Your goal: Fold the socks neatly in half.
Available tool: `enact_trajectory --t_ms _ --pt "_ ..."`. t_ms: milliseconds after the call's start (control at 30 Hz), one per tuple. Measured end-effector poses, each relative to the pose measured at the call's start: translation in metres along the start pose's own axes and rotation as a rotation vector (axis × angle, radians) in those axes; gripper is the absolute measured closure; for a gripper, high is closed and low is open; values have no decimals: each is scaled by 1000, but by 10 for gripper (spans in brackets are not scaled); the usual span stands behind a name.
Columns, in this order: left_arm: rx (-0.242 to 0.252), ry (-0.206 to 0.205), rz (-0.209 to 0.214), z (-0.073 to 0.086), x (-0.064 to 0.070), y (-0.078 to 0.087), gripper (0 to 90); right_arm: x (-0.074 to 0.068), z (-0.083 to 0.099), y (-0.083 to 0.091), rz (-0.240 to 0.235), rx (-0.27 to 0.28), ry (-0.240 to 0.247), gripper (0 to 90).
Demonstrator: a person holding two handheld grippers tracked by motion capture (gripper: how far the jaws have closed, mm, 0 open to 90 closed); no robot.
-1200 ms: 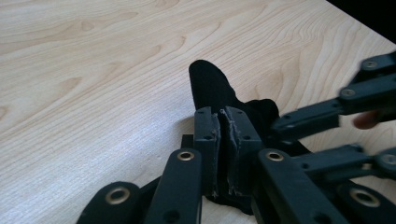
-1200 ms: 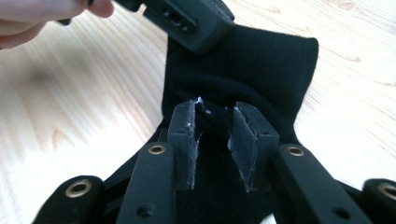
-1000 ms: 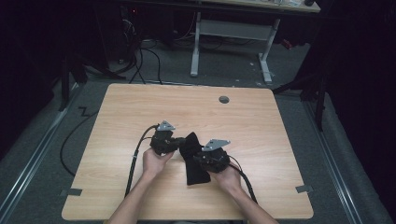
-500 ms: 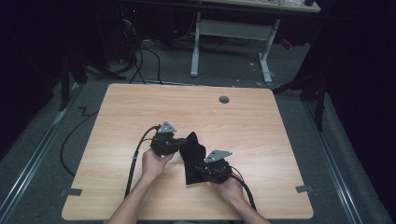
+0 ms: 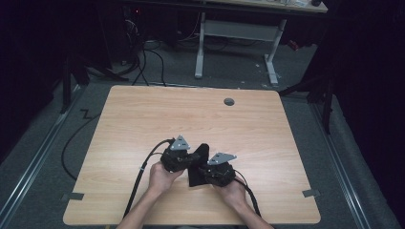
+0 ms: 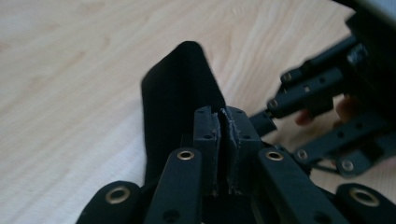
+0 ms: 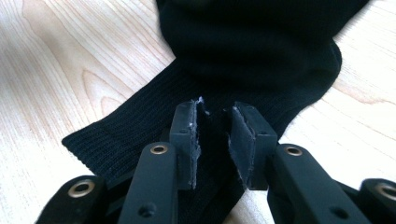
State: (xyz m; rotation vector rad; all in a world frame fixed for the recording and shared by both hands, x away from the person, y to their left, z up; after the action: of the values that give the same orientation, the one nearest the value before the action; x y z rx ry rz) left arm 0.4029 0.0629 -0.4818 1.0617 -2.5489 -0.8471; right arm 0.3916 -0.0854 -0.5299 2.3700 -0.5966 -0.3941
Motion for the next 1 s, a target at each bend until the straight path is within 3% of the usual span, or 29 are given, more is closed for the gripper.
enact_trajectory --t_ms 133,200,300,433,467,500,533,700,733,833,1000 --pt "-31 -3 16 12 8 -7 841 0 0 1 0 6 -15 684" --pt "-36 -1 15 16 8 -9 840 1 0 3 0 16 -18 612" --pt "-44 6 12 19 6 -13 841 -2 1 12 8 47 -20 583" --pt "-49 6 1 20 3 -15 842 -6 7 23 0 59 -7 653" --pt "-51 5 -4 20 2 -16 842 -9 10 25 -14 43 14 760" --pt "-50 11 -2 21 0 -17 842 -9 10 25 -14 43 14 760" --pt "-58 15 -16 21 -5 -21 842 -12 13 24 -17 27 56 848" --pt "-58 28 -18 18 -13 -30 842 -13 10 18 -9 12 70 849" --pt "-58 35 -13 18 -16 -31 843 -10 9 13 -19 5 39 842" --pt "-52 34 -22 15 -20 -32 845 -7 5 9 -8 -2 25 830" --pt "9 26 -30 9 -20 -14 848 -8 0 -2 73 -8 33 842"
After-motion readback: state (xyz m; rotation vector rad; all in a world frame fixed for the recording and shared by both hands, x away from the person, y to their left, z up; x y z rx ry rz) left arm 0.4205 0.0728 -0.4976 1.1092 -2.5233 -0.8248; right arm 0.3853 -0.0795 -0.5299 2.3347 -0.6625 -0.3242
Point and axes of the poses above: each handheld gripper's, and its own axes: y roughly backward along the jaws, z roughly out of its underside, x roughly to its right, the point moved 4 cm from there along -y, roughly forward along the jaws, and after that the axes turned 9 degrees about -z, right-handed, at the moved point
